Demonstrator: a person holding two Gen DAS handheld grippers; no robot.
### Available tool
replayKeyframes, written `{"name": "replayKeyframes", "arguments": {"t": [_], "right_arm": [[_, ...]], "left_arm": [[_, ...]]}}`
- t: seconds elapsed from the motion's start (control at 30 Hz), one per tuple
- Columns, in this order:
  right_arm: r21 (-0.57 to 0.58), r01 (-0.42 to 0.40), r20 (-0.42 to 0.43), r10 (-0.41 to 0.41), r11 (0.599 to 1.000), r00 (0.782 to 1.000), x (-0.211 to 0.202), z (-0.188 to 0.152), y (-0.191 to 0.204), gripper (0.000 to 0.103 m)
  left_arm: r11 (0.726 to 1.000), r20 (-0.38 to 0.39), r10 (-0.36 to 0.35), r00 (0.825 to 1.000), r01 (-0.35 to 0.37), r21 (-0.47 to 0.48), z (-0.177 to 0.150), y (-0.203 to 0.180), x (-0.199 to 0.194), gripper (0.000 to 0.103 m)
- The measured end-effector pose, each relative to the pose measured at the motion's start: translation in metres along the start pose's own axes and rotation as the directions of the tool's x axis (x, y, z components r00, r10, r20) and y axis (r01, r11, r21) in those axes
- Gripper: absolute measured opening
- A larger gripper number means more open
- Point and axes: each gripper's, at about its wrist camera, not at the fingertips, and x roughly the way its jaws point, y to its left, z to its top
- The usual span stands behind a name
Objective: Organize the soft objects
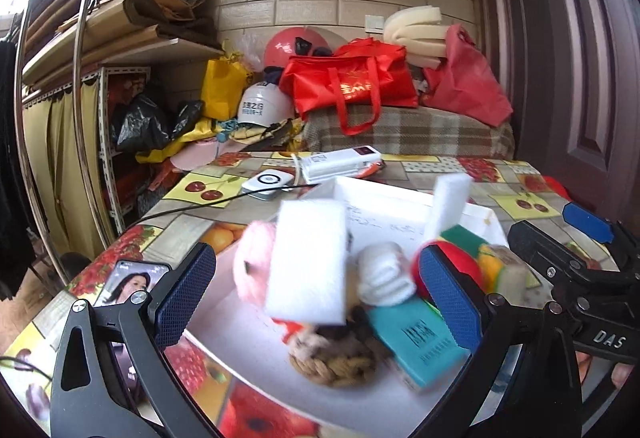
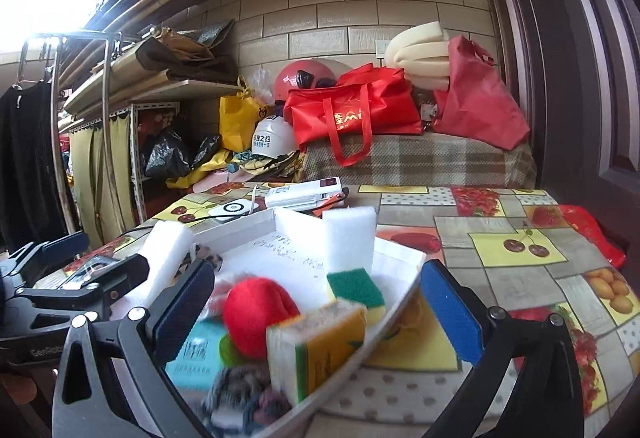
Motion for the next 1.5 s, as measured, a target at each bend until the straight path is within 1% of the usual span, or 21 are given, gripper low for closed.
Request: {"name": "replayKeyframes", "arguments": {"t": [0.13, 0.23, 0.37, 0.43, 0.5, 0.6, 0.63, 0.67, 0.73, 0.77, 0.83, 0.9, 1.0, 1.07, 1.13, 1.17, 1.2, 1.27, 1.33, 1.4, 1.5], "right_arm": [[0.017, -0.006, 0.007, 0.006, 1.000, 1.000, -0.029, -0.008, -0.010, 0.103], [0.046, -0.003, 0.032, 0.001, 0.999, 0.999, -0.055, -0.013, -0.021, 0.103], [0.062, 0.032, 0.044, -0.035, 0.998, 0.998, -0.088, -0.019, -0.033, 0.103], [0.076, 0.059, 0.076, -0.065, 0.995, 0.995, -0.106, -0.020, -0.039, 0.103], [0.094, 0.124, 0.127, -0.136, 0.988, 0.983, -0.128, -0.020, -0.043, 0.103], [0.133, 0.281, 0.219, -0.305, 0.950, 0.927, -0.160, -0.022, -0.044, 0.103], [0.147, 0.305, 0.237, -0.333, 0.941, 0.913, -0.168, -0.023, -0.044, 0.103], [0.157, 0.304, 0.244, -0.335, 0.940, 0.910, -0.173, -0.025, -0.045, 0.103], [0.162, 0.267, 0.216, -0.298, 0.950, 0.930, -0.176, -0.029, -0.049, 0.103], [0.159, 0.241, 0.168, -0.267, 0.957, 0.949, -0.172, -0.030, -0.052, 0.103], [0.156, 0.209, 0.099, -0.226, 0.965, 0.969, -0.164, -0.032, -0.056, 0.103], [0.164, 0.196, 0.082, -0.212, 0.967, 0.974, -0.164, -0.032, -0.060, 0.103], [0.171, 0.187, 0.107, -0.207, 0.967, 0.972, -0.169, -0.035, -0.062, 0.103], [0.143, 0.259, 0.106, -0.275, 0.955, 0.956, -0.173, -0.037, -0.059, 0.103], [0.127, 0.363, 0.093, -0.376, 0.923, 0.922, -0.172, -0.037, -0.059, 0.103], [0.134, 0.398, 0.084, -0.411, 0.907, 0.908, -0.171, -0.037, -0.062, 0.103], [0.140, 0.408, 0.071, -0.420, 0.902, 0.905, -0.170, -0.037, -0.065, 0.103], [0.149, 0.418, 0.013, -0.424, 0.896, 0.906, -0.163, -0.037, -0.076, 0.103], [0.175, 0.409, -0.016, -0.412, 0.896, 0.911, -0.162, -0.039, -0.085, 0.103], [0.184, 0.392, -0.017, -0.396, 0.901, 0.918, -0.164, -0.040, -0.088, 0.103], [0.180, 0.387, -0.006, -0.392, 0.905, 0.920, -0.166, -0.041, -0.087, 0.103]], "left_arm": [[0.999, 0.002, -0.023, 1.000, 0.023, 0.033, -0.006, -0.018, -0.019, 0.103], [0.996, 0.017, -0.066, 0.998, 0.064, 0.065, -0.011, -0.034, -0.036, 0.103], [0.987, 0.027, -0.125, 0.992, 0.121, 0.102, -0.019, -0.056, -0.063, 0.103], [0.988, 0.005, -0.115, 0.993, 0.114, 0.101, -0.022, -0.063, -0.073, 0.103], [0.991, -0.038, -0.089, 0.995, 0.093, 0.093, -0.025, -0.070, -0.078, 0.103], [0.991, -0.092, -0.107, 0.990, 0.114, 0.067, -0.029, -0.073, -0.081, 0.103], [0.992, -0.096, -0.103, 0.990, 0.110, 0.065, -0.030, -0.074, -0.083, 0.103], [0.993, -0.093, -0.087, 0.992, 0.094, 0.070, -0.030, -0.076, -0.085, 0.103], [0.993, -0.084, -0.060, 0.995, 0.067, 0.093, -0.031, -0.079, -0.089, 0.103], [0.992, -0.085, -0.061, 0.994, 0.070, 0.101, -0.032, -0.081, -0.091, 0.103], [0.991, -0.086, -0.051, 0.995, 0.061, 0.117, -0.033, -0.085, -0.093, 0.103], [0.990, -0.077, -0.037, 0.996, 0.047, 0.131, -0.033, -0.088, -0.096, 0.103], [0.988, -0.070, -0.020, 0.997, 0.031, 0.151, -0.034, -0.090, -0.100, 0.103], [0.987, -0.066, -0.022, 0.998, 0.032, 0.157, -0.034, -0.090, -0.101, 0.103], [0.986, -0.059, -0.023, 0.998, 0.032, 0.166, -0.034, -0.090, -0.102, 0.103], [0.984, -0.055, -0.023, 0.998, 0.032, 0.173, -0.034, -0.091, -0.101, 0.103], [0.983, -0.052, -0.024, 0.998, 0.033, 0.183, -0.034, -0.092, -0.101, 0.103], [0.978, -0.053, -0.034, 0.998, 0.045, 0.204, -0.034, -0.094, -0.098, 0.103], [0.975, -0.082, -0.054, 0.995, 0.070, 0.210, -0.035, -0.096, -0.092, 0.103], [0.975, -0.124, -0.073, 0.990, 0.097, 0.201, -0.036, -0.095, -0.084, 0.103], [0.978, -0.162, -0.080, 0.984, 0.108, 0.177, -0.037, -0.092, -0.076, 0.103]]}}
